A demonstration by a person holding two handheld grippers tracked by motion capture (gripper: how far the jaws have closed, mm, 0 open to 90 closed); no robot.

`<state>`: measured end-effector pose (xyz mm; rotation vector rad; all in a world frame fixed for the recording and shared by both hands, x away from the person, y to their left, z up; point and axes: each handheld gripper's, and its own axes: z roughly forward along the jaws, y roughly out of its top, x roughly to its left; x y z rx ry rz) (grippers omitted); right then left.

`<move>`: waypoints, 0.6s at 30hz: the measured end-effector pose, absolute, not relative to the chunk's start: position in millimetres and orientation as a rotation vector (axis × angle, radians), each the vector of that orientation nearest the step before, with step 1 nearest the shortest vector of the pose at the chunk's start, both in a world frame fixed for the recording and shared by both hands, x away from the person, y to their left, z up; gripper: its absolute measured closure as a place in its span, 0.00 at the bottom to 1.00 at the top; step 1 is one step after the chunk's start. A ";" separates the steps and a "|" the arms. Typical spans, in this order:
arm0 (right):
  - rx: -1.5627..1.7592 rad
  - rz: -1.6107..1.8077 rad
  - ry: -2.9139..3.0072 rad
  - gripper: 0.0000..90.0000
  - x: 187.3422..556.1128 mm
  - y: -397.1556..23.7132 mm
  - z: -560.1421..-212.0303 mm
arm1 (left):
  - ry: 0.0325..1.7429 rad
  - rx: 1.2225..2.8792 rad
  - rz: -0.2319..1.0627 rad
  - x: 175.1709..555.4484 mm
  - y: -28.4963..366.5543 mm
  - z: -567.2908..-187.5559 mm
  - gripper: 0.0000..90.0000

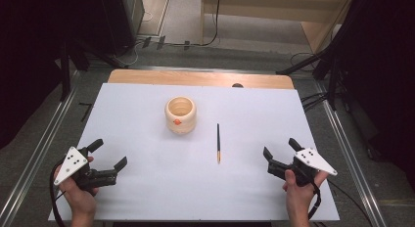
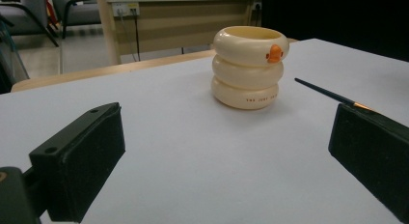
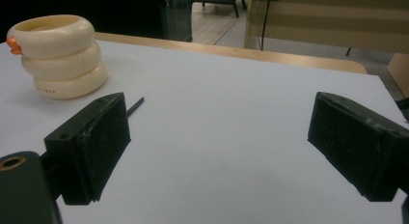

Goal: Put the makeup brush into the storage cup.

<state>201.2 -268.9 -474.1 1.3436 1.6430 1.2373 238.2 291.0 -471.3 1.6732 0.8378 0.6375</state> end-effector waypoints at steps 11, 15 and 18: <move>1.351 1.169 1.718 0.16 218.8 -252.6 -462.7 | 0.830 1.685 0.626 237.2 287.2 -473.3 0.00; 1.349 1.149 1.739 0.16 223.2 -249.4 -460.0 | 0.826 1.683 0.623 237.8 286.1 -473.6 0.00; 1.346 1.129 1.766 0.16 230.2 -244.4 -455.9 | 0.825 1.681 0.623 237.5 286.1 -473.5 0.00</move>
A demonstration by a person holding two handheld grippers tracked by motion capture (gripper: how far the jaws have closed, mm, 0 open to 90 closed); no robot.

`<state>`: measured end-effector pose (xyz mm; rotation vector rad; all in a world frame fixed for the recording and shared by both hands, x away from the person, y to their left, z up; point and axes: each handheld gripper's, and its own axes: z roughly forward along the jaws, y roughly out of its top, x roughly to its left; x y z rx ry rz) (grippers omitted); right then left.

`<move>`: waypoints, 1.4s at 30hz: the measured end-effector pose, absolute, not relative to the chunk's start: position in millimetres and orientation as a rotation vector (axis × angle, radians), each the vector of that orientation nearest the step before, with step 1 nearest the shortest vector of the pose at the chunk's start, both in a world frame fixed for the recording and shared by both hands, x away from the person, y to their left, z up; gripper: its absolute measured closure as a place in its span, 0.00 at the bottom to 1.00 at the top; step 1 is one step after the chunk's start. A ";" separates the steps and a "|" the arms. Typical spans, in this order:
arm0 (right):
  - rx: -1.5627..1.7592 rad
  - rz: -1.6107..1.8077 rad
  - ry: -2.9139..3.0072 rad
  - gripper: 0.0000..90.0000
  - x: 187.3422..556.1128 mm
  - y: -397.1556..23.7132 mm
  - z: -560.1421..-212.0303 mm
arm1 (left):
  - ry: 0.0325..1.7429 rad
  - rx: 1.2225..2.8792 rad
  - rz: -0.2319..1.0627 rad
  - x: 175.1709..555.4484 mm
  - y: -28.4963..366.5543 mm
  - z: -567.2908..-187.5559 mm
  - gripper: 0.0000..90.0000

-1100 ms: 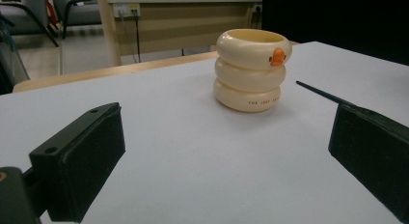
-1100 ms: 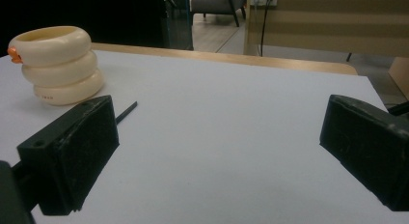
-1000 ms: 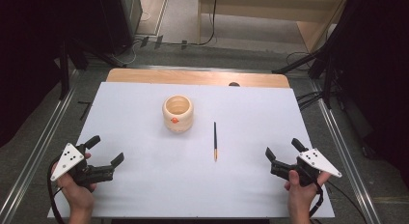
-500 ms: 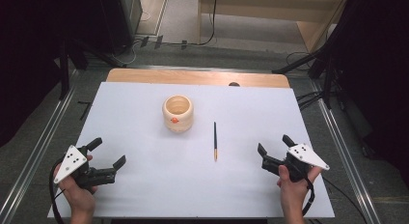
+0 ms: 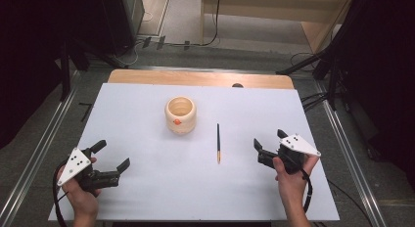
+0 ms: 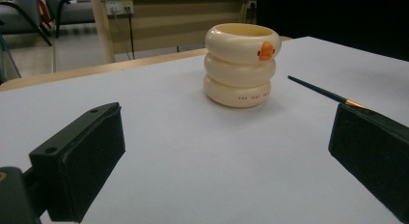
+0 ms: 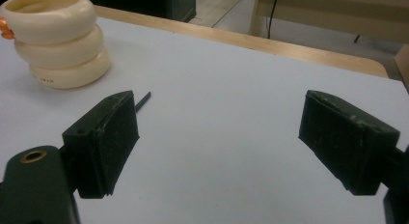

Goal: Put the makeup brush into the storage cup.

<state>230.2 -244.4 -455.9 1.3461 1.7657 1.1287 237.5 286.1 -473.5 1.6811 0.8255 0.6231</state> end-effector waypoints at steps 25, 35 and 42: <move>1.326 1.102 1.869 0.16 270.9 -204.8 -434.8 | 0.817 1.685 0.615 237.0 283.8 -474.0 0.00; 1.347 1.029 1.972 0.16 288.7 -187.8 -436.0 | 0.812 1.684 0.616 237.6 283.4 -473.5 0.00; 1.388 0.970 2.044 0.16 300.8 -179.4 -439.4 | 0.809 1.690 0.620 237.6 283.6 -473.3 0.00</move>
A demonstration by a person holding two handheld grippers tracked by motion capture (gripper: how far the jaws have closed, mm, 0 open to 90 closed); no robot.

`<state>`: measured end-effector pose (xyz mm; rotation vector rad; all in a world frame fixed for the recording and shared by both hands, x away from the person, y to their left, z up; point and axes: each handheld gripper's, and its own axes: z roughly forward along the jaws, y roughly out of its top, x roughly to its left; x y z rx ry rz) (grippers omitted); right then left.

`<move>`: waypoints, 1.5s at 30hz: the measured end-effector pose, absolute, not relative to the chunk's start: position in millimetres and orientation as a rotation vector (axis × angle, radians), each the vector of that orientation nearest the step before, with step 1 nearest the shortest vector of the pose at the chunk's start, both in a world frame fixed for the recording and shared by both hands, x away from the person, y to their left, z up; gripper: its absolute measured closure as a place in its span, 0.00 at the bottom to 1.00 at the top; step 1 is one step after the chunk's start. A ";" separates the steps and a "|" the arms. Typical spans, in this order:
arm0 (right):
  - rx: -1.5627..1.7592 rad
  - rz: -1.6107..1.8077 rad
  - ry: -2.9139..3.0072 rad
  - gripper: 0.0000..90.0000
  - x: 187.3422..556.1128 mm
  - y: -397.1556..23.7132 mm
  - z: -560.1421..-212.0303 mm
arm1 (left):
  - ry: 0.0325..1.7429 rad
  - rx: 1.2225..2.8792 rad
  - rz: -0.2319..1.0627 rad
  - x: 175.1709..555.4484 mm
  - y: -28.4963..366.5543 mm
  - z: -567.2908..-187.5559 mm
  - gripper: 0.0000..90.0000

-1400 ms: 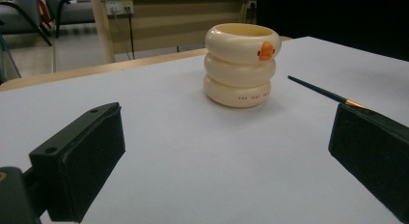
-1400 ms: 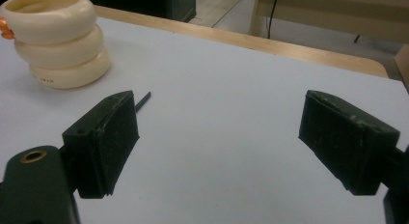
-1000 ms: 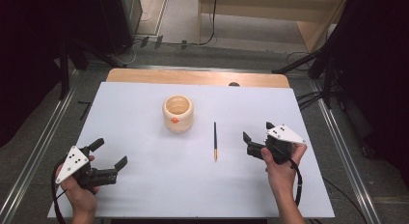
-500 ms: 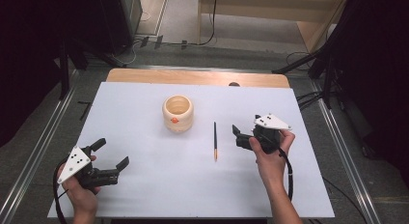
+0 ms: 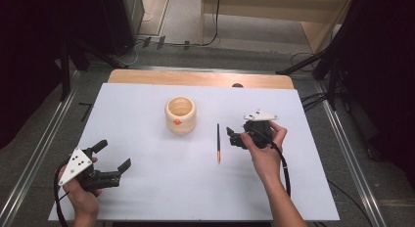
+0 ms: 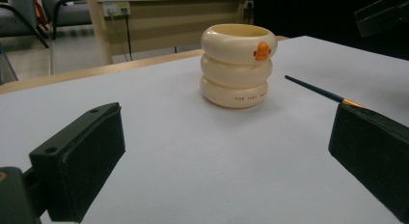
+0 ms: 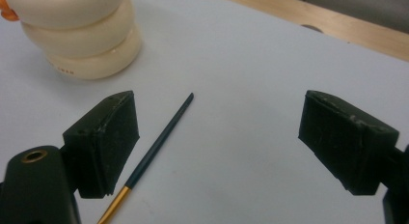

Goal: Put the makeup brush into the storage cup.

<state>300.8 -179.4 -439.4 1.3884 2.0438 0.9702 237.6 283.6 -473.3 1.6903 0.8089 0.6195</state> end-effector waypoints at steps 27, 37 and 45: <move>1.483 0.503 2.454 0.16 345.1 -131.0 -453.1 | 0.795 1.684 0.621 236.0 283.0 -471.1 0.00; 1.519 0.406 2.536 0.16 352.9 -118.6 -462.0 | 0.795 1.681 0.615 236.4 283.8 -471.2 0.00; 1.545 0.301 2.587 0.32 357.3 -108.6 -470.4 | 0.791 1.686 0.615 236.5 283.0 -471.2 0.00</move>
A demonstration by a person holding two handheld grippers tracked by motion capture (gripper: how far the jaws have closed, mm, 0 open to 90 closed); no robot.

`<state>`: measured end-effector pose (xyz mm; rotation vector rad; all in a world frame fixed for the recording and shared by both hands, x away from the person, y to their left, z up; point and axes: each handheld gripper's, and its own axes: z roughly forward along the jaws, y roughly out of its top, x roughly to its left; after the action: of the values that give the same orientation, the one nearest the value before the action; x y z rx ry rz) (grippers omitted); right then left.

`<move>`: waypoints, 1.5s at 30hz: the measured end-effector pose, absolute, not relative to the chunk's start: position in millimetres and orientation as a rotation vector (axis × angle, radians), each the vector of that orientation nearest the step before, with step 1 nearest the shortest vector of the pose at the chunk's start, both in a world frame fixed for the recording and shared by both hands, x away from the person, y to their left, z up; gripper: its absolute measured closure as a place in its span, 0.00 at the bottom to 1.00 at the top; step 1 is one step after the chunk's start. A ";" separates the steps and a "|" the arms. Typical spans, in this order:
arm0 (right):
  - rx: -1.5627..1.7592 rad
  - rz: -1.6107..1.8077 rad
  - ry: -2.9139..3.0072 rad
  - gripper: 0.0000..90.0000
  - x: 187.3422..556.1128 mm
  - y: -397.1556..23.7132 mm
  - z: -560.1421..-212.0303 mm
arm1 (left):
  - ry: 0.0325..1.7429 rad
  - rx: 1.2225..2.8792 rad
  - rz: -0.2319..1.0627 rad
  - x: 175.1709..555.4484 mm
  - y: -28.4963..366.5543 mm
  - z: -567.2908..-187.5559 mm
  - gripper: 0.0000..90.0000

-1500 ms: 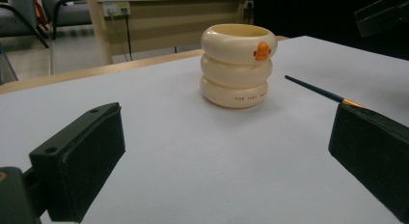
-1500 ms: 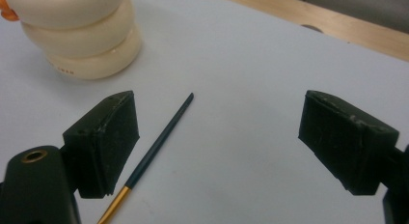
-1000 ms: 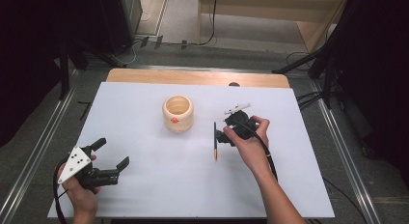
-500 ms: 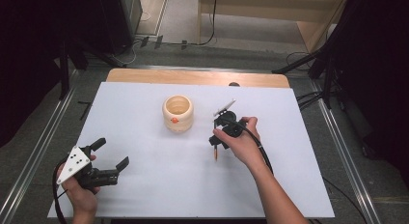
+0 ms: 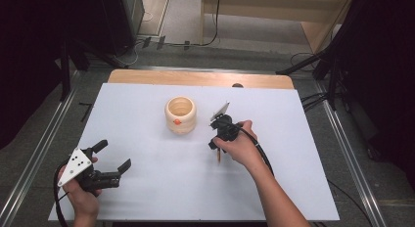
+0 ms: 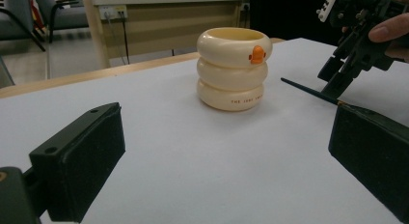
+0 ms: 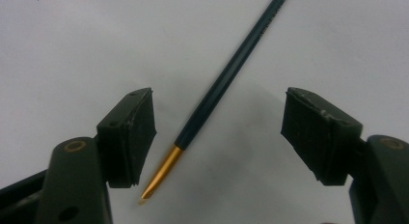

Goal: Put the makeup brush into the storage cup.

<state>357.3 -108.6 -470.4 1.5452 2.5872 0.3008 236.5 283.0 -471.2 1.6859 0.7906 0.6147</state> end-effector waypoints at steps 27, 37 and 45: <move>1.678 0.117 2.652 0.94 367.4 -103.3 -474.9 | 0.774 1.690 0.610 235.5 281.0 -471.0 0.00; 1.617 0.312 2.538 0.94 348.0 -125.5 -454.4 | 0.764 1.711 0.565 238.4 271.3 -471.0 0.00; 1.589 0.486 2.435 0.94 327.2 -147.5 -446.1 | 0.755 1.717 0.492 245.7 257.7 -468.5 0.00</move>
<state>327.2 -147.5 -446.1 1.5894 2.4347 0.4858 245.7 257.7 -468.5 1.7172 0.7546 0.4924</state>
